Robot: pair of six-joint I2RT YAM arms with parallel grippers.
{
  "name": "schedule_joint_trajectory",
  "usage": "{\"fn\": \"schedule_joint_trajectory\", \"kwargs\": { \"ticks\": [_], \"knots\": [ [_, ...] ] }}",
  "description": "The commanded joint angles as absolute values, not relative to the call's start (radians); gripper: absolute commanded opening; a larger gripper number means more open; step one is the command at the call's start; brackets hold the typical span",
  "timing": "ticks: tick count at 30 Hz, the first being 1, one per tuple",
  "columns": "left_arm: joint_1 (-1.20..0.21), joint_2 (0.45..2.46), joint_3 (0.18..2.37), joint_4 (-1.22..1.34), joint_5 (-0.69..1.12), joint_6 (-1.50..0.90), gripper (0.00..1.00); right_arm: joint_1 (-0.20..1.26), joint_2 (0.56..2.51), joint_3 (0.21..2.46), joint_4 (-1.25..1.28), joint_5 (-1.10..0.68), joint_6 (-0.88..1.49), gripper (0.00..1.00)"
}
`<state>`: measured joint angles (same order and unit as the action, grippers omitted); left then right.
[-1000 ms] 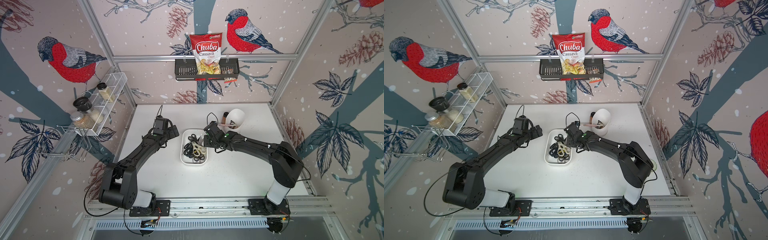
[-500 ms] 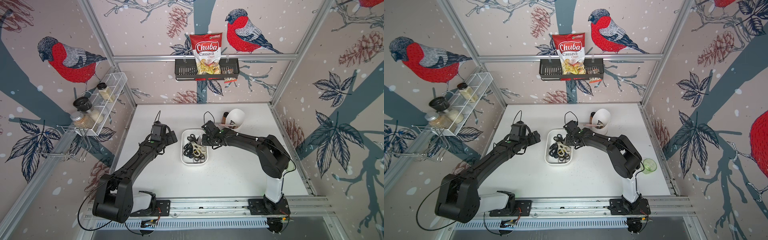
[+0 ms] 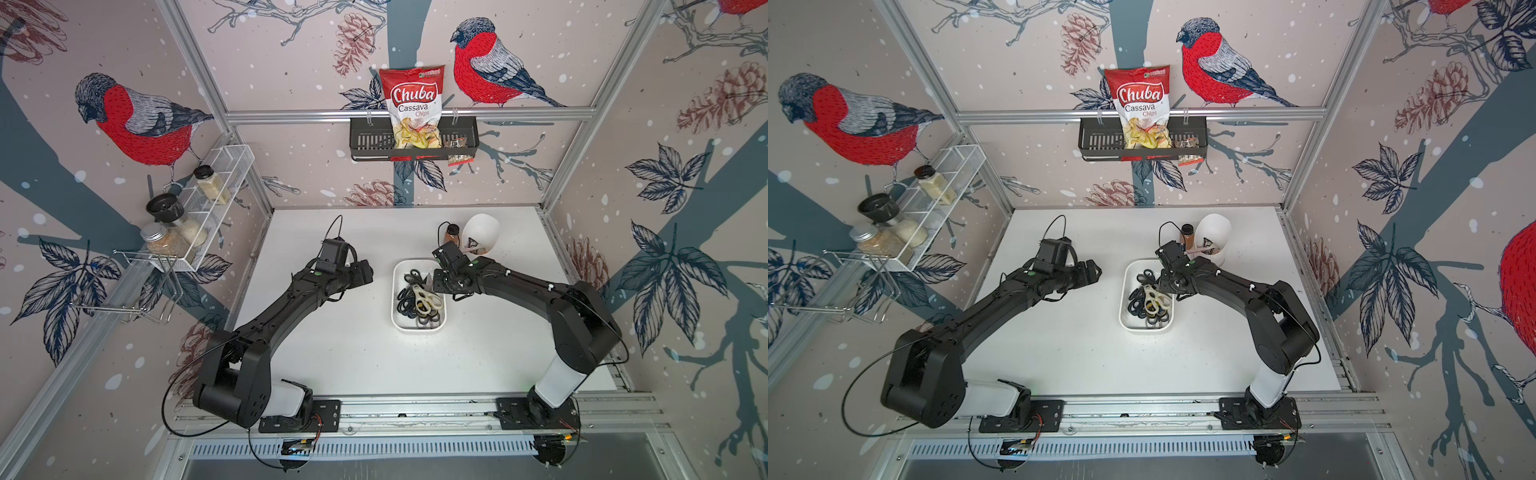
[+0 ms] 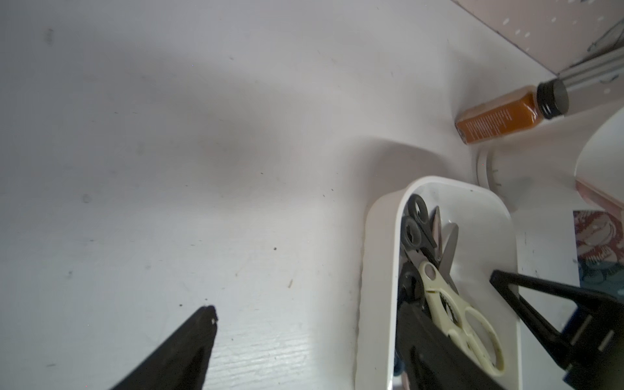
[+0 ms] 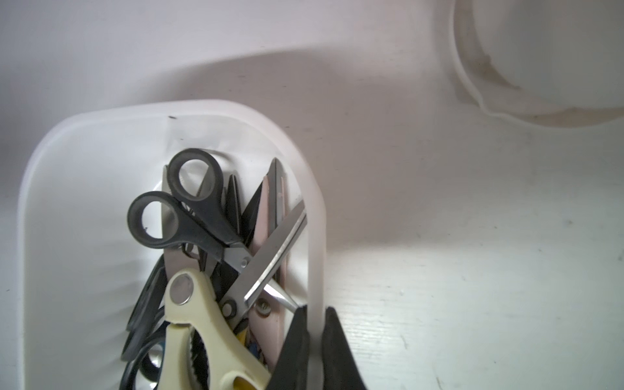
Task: Take the scissors out of the storage box
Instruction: Move the storage box to the center of the board, then pick up the scissors from the storage box.
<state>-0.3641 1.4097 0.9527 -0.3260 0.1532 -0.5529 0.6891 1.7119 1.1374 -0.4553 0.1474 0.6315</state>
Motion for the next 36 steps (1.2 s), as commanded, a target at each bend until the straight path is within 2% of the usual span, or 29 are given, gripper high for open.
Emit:
{"fn": "schedule_joint_trajectory", "kwargs": {
  "ticks": [1, 4, 8, 11, 21, 29, 36],
  "knots": [
    [-0.417, 1.443, 0.992, -0.383, 0.154, -0.569, 0.85, 0.69, 1.705, 1.13, -0.389, 0.144, 0.649, 0.06],
    [-0.461, 1.48, 1.054, -0.402, 0.174, -0.588, 0.74, 0.69, 1.71, 1.12, -0.377, 0.14, 0.656, 0.13],
    [-0.522, 1.528, 1.133, -0.478, 0.171, -0.603, 0.62, 0.702, 1.703, 1.118, -0.373, 0.13, 0.65, 0.32],
    [-0.578, 1.544, 1.171, -0.527, 0.155, -0.617, 0.6, 0.715, 1.677, 1.121, -0.381, 0.134, 0.649, 0.37],
    [-0.738, 1.585, 1.188, -0.615, 0.091, -0.704, 0.55, 0.74, 1.511, 1.108, -0.474, 0.168, 0.667, 0.39],
    [-0.783, 1.661, 1.231, -0.647, 0.126, -0.717, 0.37, 0.669, 1.387, 1.038, -0.491, 0.189, 0.666, 0.39],
    [-0.809, 1.738, 1.317, -0.72, 0.093, -0.7, 0.36, 0.609, 1.324, 0.967, -0.477, 0.189, 0.673, 0.39]
  ]
}}
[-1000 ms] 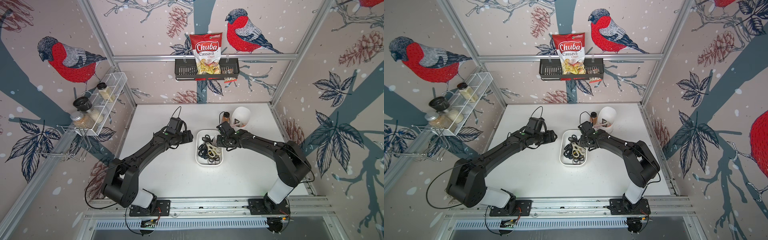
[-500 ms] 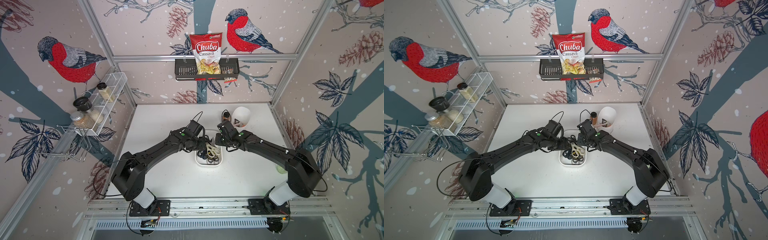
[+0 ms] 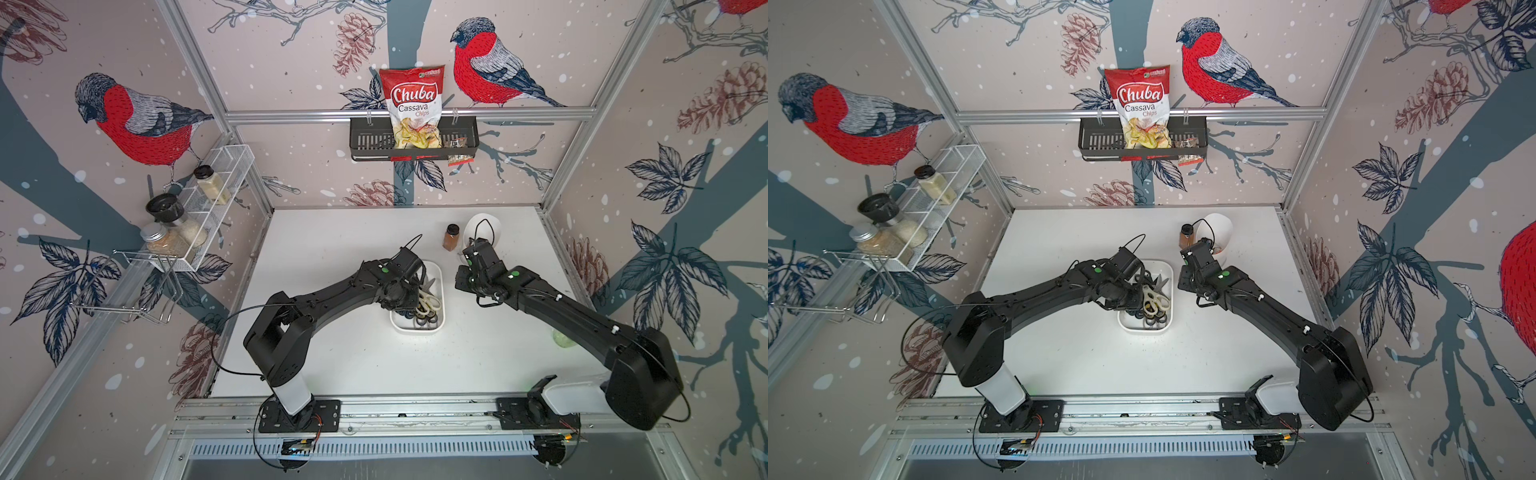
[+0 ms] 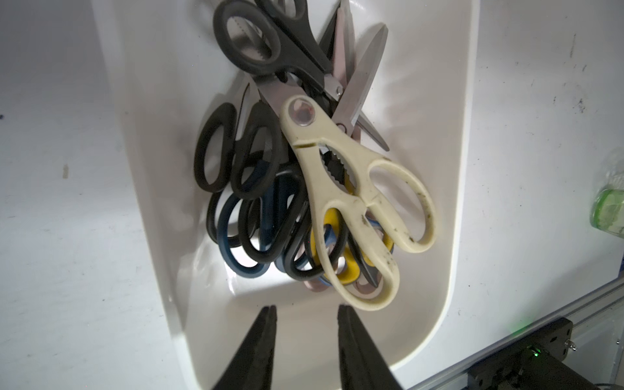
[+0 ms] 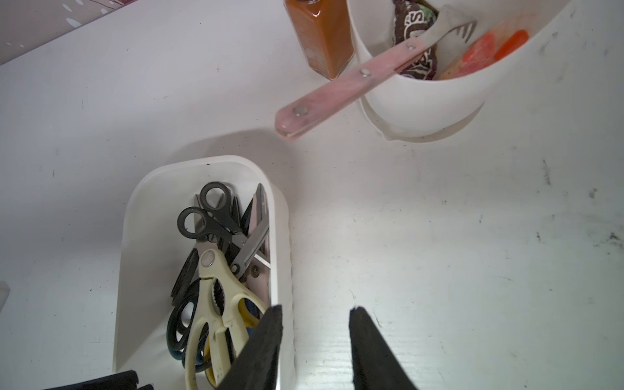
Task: Take the scissors out of the storage box
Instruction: Pick up the scissors from the storage box.
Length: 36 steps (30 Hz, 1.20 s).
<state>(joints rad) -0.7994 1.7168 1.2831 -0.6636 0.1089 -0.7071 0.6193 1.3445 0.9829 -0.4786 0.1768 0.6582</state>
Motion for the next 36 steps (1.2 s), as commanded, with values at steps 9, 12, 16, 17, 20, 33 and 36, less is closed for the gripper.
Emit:
{"fn": "schedule_joint_trajectory", "kwargs": {
  "ticks": [9, 12, 16, 17, 20, 33, 36],
  "knots": [
    [-0.836, 1.843, 1.405, -0.761, 0.055, -0.689, 0.33, 0.571, 1.257, 0.908, -0.47, 0.178, 0.68, 0.4],
    [-0.836, 1.851, 1.406, -0.747, 0.031, -0.693, 0.33, 0.558, 1.225, 0.898, -0.471, 0.178, 0.674, 0.4],
    [-0.836, 1.887, 1.446, -0.722, 0.025, -0.709, 0.33, 0.544, 1.207, 0.884, -0.462, 0.162, 0.66, 0.4],
    [-0.836, 1.899, 1.458, -0.722, 0.025, -0.709, 0.33, 0.542, 1.205, 0.882, -0.46, 0.158, 0.657, 0.4],
    [-0.836, 1.93, 1.488, -0.729, 0.032, -0.702, 0.31, 0.536, 1.207, 0.878, -0.456, 0.143, 0.649, 0.4],
    [-0.836, 1.925, 1.441, -0.798, 0.02, -0.674, 0.25, 0.501, 1.185, 0.845, -0.446, 0.14, 0.631, 0.4],
    [-0.836, 1.938, 1.445, -0.79, 0.012, -0.674, 0.24, 0.494, 1.188, 0.841, -0.442, 0.134, 0.624, 0.4]
  ]
}}
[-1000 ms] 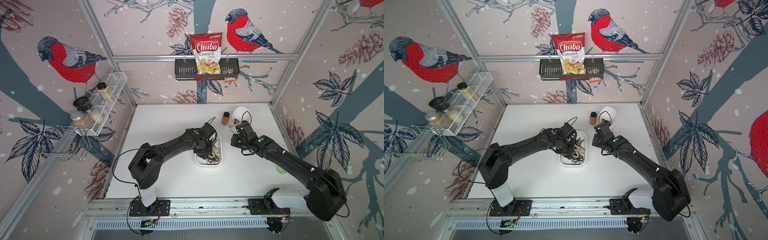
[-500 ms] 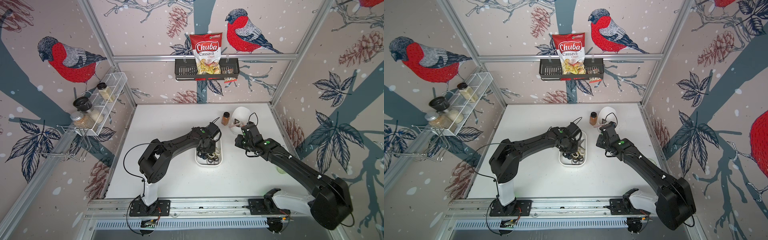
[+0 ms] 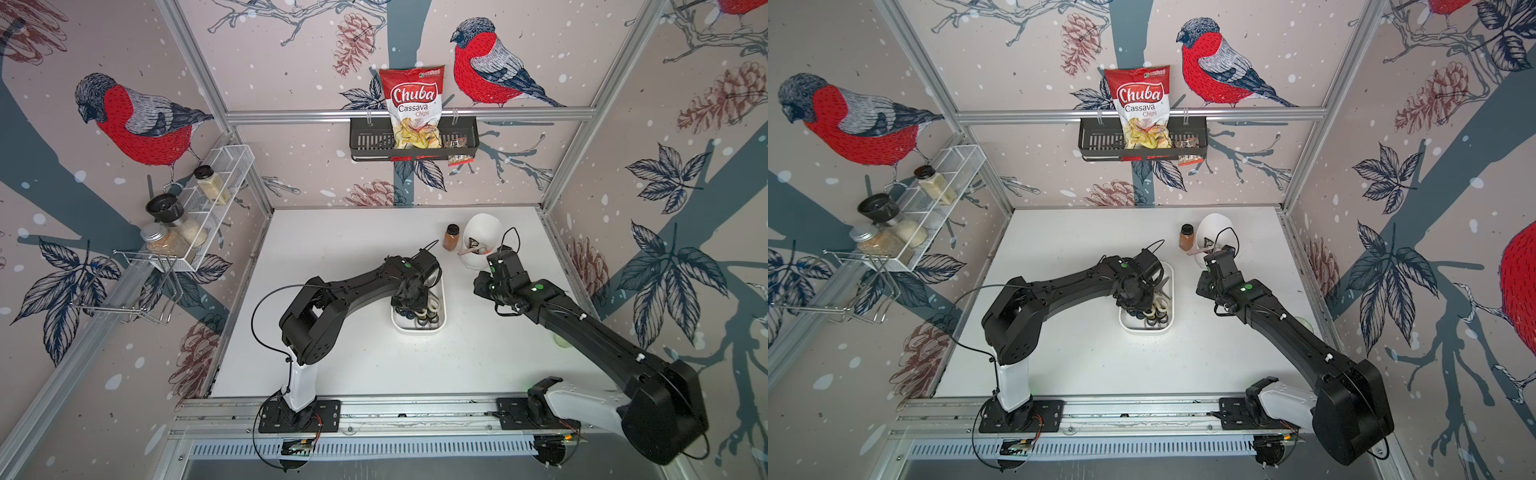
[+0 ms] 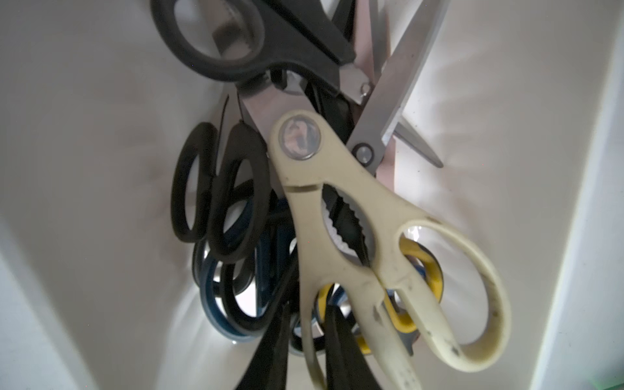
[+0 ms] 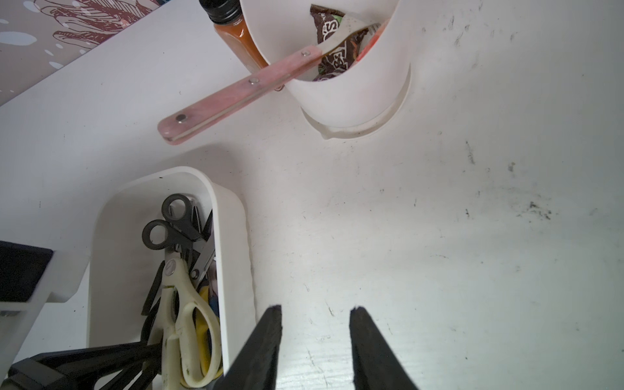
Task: Take the scissors out of the storage box
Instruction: Pick up the scissors from the storage box.
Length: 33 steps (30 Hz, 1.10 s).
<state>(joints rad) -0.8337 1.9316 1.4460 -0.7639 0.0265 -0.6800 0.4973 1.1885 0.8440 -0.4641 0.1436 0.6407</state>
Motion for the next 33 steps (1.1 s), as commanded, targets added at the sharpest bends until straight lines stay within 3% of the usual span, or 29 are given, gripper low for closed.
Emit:
{"fn": "schedule_joint_trajectory", "kwargs": {
  "ticks": [1, 15, 33],
  "knots": [
    [-0.836, 1.945, 1.452, -0.79, 0.011, -0.671, 0.23, 0.492, 1.189, 0.843, -0.442, 0.133, 0.623, 0.4],
    [-0.836, 1.955, 1.539, -0.848, 0.011, -0.639, 0.0, 0.479, 1.194, 0.859, -0.424, 0.104, 0.611, 0.4],
    [-0.796, 1.784, 1.513, -0.988, -0.015, -0.564, 0.0, 0.48, 1.33, 0.955, -0.343, -0.019, 0.583, 0.4]
  ]
}}
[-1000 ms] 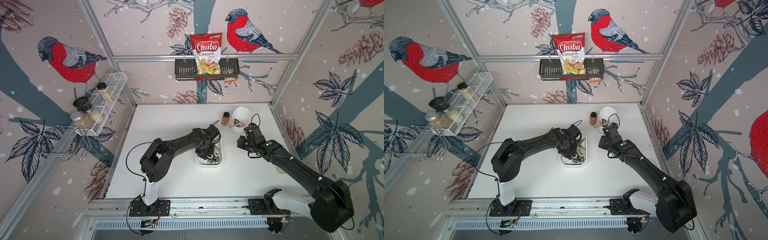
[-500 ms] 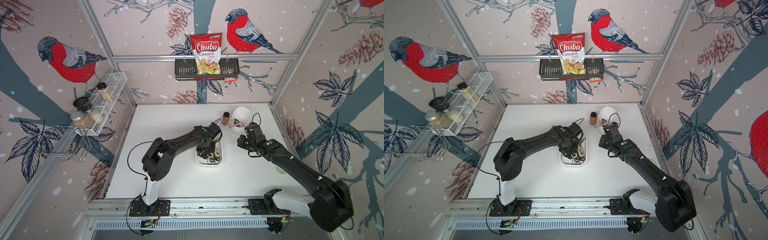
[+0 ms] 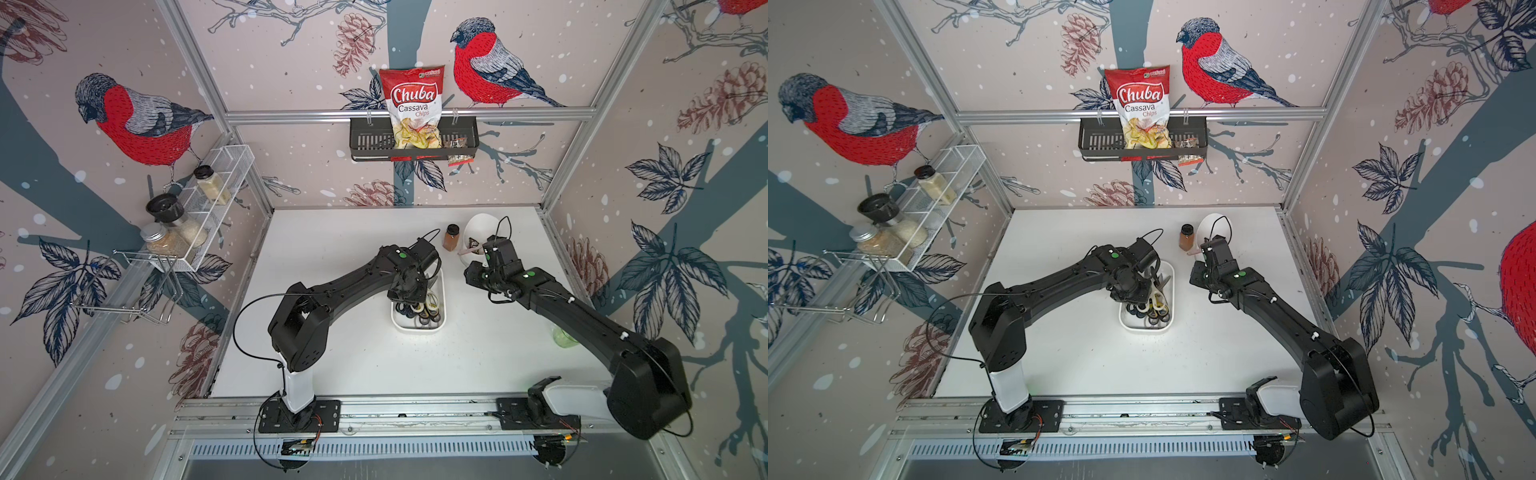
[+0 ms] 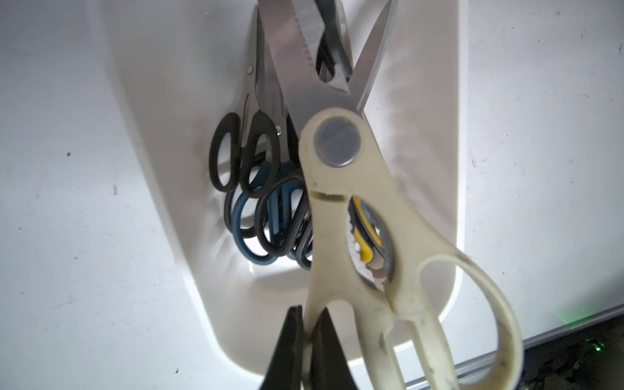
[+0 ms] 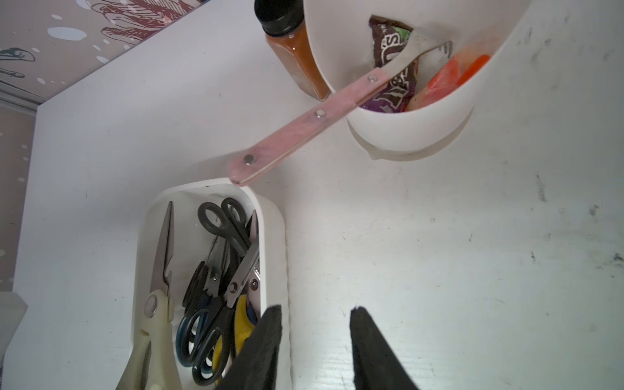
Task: Take the scissors out of the storage box
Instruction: Pick up the scissors from the storage box, then place the scissors at the center of the board.
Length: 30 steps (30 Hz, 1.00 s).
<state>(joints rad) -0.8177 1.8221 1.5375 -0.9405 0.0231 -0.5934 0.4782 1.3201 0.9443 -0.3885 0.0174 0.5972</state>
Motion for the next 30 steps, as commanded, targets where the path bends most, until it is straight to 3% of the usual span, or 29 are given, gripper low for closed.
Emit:
{"fn": "schedule_joint_trajectory", "kwargs": {
  "ticks": [1, 9, 18, 23, 30],
  "knots": [
    [-0.775, 1.76, 1.495, -0.98, -0.018, -0.559, 0.0, 0.479, 1.334, 0.96, -0.334, -0.027, 0.583, 0.4],
    [-0.576, 1.681, 1.442, -0.876, -0.077, -0.357, 0.0, 0.493, 1.382, 0.998, -0.289, -0.057, 0.589, 0.4],
    [-0.37, 1.87, 1.52, -0.677, -0.199, 0.006, 0.0, 0.527, 1.455, 1.049, -0.245, -0.071, 0.582, 0.41],
    [-0.272, 2.003, 1.641, -0.635, -0.052, 0.022, 0.0, 0.535, 1.527, 1.1, -0.247, -0.061, 0.571, 0.41],
    [-0.232, 2.135, 1.744, -0.617, -0.122, 0.079, 0.0, 0.536, 1.621, 1.198, -0.281, -0.061, 0.561, 0.41]
  ]
}}
